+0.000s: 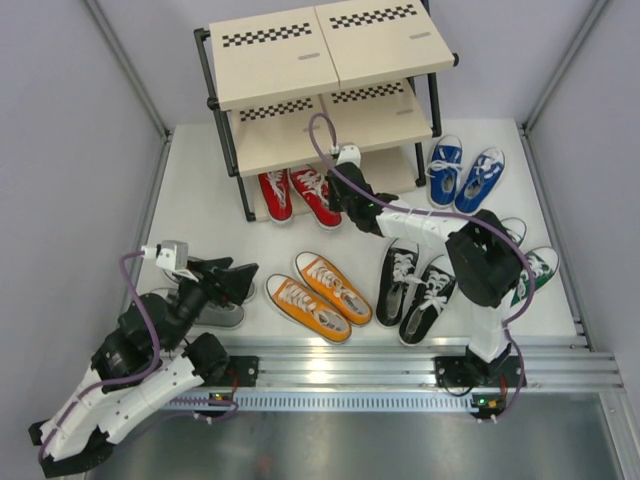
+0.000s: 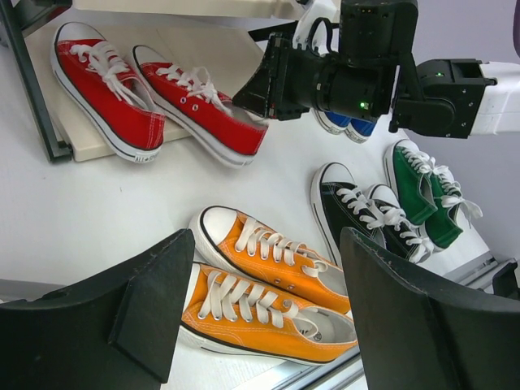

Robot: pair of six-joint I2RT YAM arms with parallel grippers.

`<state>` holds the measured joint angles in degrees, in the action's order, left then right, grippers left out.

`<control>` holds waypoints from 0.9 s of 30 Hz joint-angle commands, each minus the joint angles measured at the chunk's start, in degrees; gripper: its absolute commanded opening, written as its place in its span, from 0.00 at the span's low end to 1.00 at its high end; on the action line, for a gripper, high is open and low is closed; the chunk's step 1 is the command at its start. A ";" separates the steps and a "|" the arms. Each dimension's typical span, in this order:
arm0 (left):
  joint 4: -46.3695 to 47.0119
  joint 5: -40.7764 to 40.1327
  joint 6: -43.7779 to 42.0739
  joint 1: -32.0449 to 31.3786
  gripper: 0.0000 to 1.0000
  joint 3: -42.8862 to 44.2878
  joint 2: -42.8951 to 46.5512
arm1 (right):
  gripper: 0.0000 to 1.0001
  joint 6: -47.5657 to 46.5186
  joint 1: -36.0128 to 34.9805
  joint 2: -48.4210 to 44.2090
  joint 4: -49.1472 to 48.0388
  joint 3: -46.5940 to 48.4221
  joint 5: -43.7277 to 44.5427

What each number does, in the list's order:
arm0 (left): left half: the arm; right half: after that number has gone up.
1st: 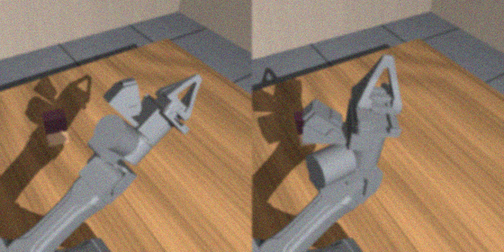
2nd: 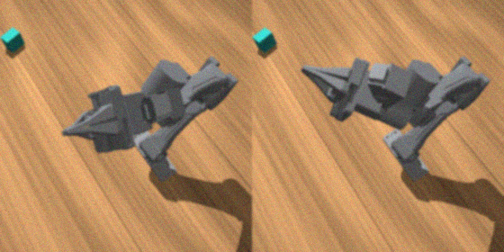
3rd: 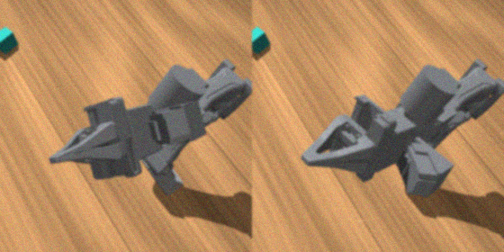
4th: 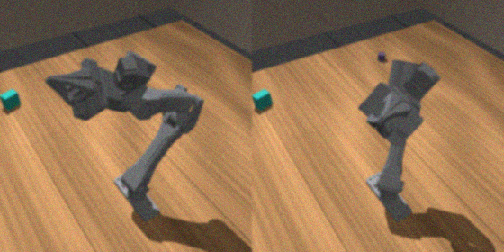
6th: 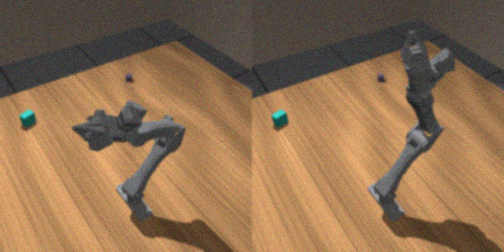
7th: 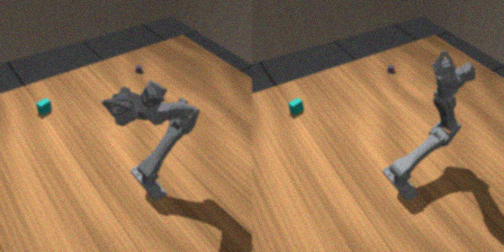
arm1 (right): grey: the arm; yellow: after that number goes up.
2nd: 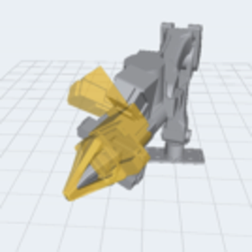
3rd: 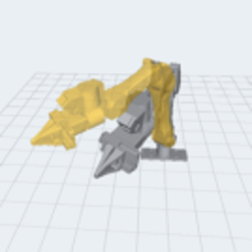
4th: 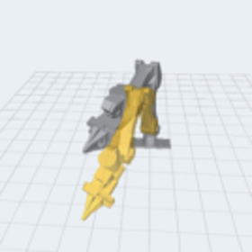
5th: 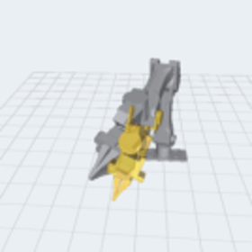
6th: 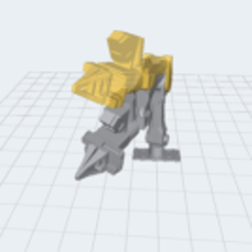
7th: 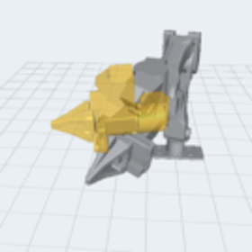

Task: Place and organize the shoes onto the shoe shelf
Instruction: Place the shoe at the shoe shelf.

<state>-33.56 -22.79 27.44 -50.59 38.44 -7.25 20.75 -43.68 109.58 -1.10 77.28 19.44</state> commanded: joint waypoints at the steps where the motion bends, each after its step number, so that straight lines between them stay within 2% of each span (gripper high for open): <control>1: 0.69 0.37 -0.63 0.14 0.78 0.50 0.65 | 0.21 -0.09 -0.88 -1.03 -7.51 2.54 0.77; 3: 0.69 0.37 -0.72 0.23 0.78 0.50 0.74 | 0.29 -1.06 -0.88 -2.43 -9.00 1.39 0.25; 6: 0.87 0.46 -0.72 0.14 0.78 0.41 0.65 | 0.35 -3.25 -0.88 -5.16 -10.93 -1.59 -0.63; 8: 0.87 0.63 -0.90 0.14 0.78 0.41 0.57 | 0.38 -6.76 -0.88 -9.19 -12.16 -4.67 -3.87; 9: 0.78 0.72 -0.81 0.14 0.78 0.41 0.65 | 0.43 -8.34 -0.97 -10.69 -12.25 -5.72 -5.28; 11: 0.95 1.16 -0.90 0.14 0.78 0.41 0.65 | 0.51 -16.67 -0.97 -15.00 -10.68 -7.75 -12.81; 12: 1.04 1.43 -0.99 0.14 0.78 0.41 0.57 | 0.61 -20.10 -0.88 -16.40 -8.67 -8.19 -17.29; 13: 1.22 1.52 -1.16 0.14 0.78 0.41 0.65 | 0.66 -28.84 -0.88 -19.29 -5.00 -9.76 -24.81; 14: 1.30 1.69 -1.25 0.14 0.78 0.33 0.65 | 0.70 -33.62 -0.79 -20.71 -2.44 -10.65 -30.11; 15: 1.31 1.78 -1.25 0.14 0.78 0.32 0.48 | 0.78 -37.76 -0.44 -23.33 -0.41 -11.61 -33.64; 16: 1.57 1.95 -1.25 0.14 0.78 0.24 0.65 | 0.80 -44.07 -0.53 -24.32 0.91 -14.14 -37.51; 18: 1.66 2.39 -1.42 0.14 0.78 0.24 0.65 | 0.80 -49.82 -0.35 -25.46 5.22 -15.22 -38.86; 19: 1.74 2.57 -1.43 0.14 0.78 0.24 0.65 | 0.81 -56.28 -0.27 -25.29 9.06 -15.57 -39.91; 22: 1.74 3.10 -1.51 0.14 0.78 0.24 0.65 | 0.74 -68.42 0.35 -22.76 15.06 -14.10 -42.63; 24: 1.74 3.19 -1.60 0.23 0.78 0.24 0.74 | 0.71 -71.45 0.70 -19.43 19.46 -12.95 -41.95; 27: 1.83 3.62 -1.69 0.14 0.78 0.24 0.65 | 0.70 -72.08 0.70 -16.08 18.07 -11.27 -39.57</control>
<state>-33.52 -20.32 26.85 -50.59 38.44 -7.25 -42.76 -43.31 90.41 13.21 63.16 -18.57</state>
